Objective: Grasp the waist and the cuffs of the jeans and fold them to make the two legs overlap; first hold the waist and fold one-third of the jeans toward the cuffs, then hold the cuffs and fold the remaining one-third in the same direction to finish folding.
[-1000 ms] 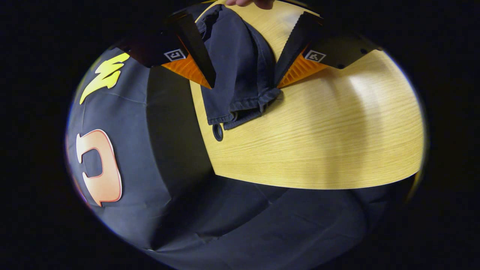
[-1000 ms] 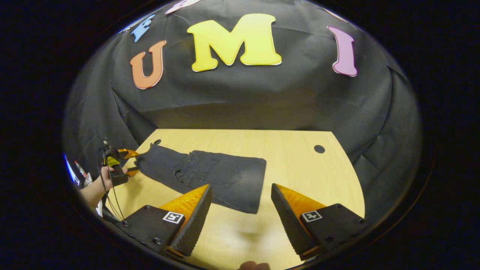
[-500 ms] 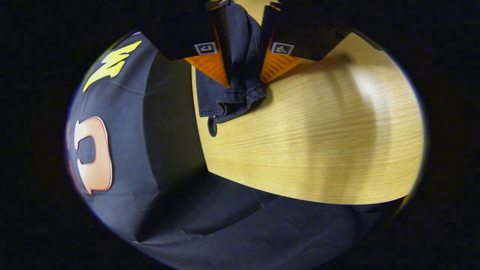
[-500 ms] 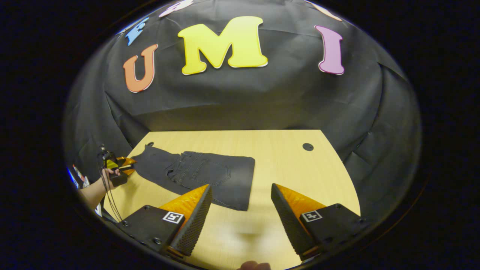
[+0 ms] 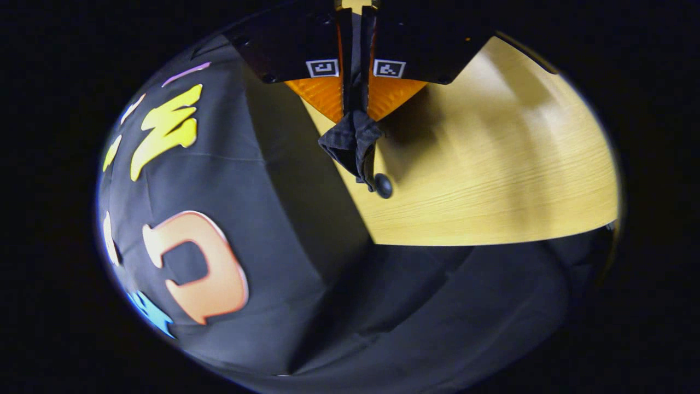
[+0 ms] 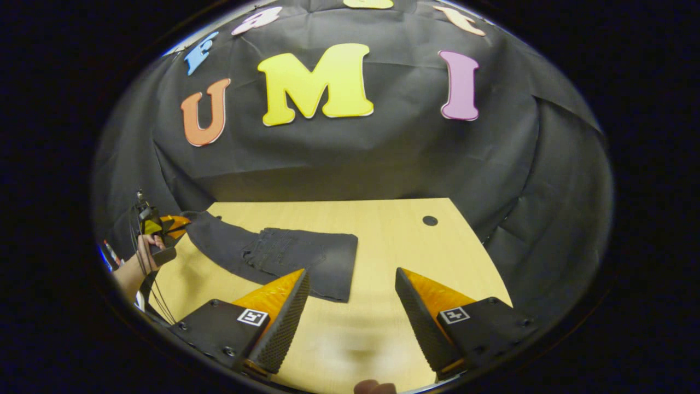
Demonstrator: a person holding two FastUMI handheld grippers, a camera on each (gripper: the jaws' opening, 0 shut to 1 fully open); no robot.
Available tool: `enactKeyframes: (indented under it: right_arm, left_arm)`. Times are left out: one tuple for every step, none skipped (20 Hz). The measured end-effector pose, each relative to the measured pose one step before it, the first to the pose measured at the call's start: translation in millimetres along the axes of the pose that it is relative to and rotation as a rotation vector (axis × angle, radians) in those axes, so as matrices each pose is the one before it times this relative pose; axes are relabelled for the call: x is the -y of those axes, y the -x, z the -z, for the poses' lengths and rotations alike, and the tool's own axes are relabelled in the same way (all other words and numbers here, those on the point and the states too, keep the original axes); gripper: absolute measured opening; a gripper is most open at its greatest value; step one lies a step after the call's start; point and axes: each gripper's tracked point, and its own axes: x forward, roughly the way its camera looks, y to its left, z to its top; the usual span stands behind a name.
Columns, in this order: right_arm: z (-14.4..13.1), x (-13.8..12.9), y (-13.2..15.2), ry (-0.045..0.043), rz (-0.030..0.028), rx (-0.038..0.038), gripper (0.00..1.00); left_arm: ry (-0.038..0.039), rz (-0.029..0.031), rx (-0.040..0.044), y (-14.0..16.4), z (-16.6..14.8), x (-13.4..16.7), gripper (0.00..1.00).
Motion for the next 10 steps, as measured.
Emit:
enactKeyframes:
  right_arm:
    - [1.6,2.61,7.93,-0.0053,0.00268,0.00863,0.98]
    - [1.6,4.22,7.49,0.00082,0.00676,0.00761,0.98]
    - [1.99,6.21,7.04,0.0027,0.00952,0.00861,0.98]
    - [0.94,6.88,7.33,0.00073,0.01189,0.00795,0.98]
    - [2.0,6.08,8.06,-0.0043,0.01034,0.00619,0.98]
    - [1.88,6.29,7.45,-0.00577,0.00868,0.00522,0.93]
    - [2.38,6.13,7.44,-0.00346,0.01249,0.00441,0.93]
    - [1.72,7.87,6.36,-0.00359,0.014,0.00433,0.98]
    - [1.12,7.43,5.91,-0.00704,0.01112,0.00549,0.93]
    - [-0.46,7.3,5.09,-0.00751,0.01331,0.0062,0.98]
  left_arm:
    - [-0.02653,0.03117,-0.00341,3.72,7.14,21.49,0.09]
    - [-0.03378,0.02943,-0.00196,3.17,7.63,19.96,0.09]
    - [-0.0351,0.02838,-0.0011,1.93,8.16,19.54,0.09]
    - [-0.0309,0.02885,-0.00465,1.61,8.97,20.67,0.09]
    - [-0.02678,0.03008,-0.0082,1.29,9.25,22.08,0.09]
    - [-0.02864,0.03554,-0.01446,-0.54,12.67,24.81,0.09]
    - [-0.03024,0.0305,-0.01487,0.88,11.55,20.51,0.09]
    - [-0.0323,0.02513,-0.01567,-1.38,13.49,18.53,0.09]
    - [-0.03471,0.02215,-0.01457,-2.17,13.19,19.81,0.09]
    - [-0.04131,0.02235,-0.02018,-5.49,14.01,18.52,0.09]
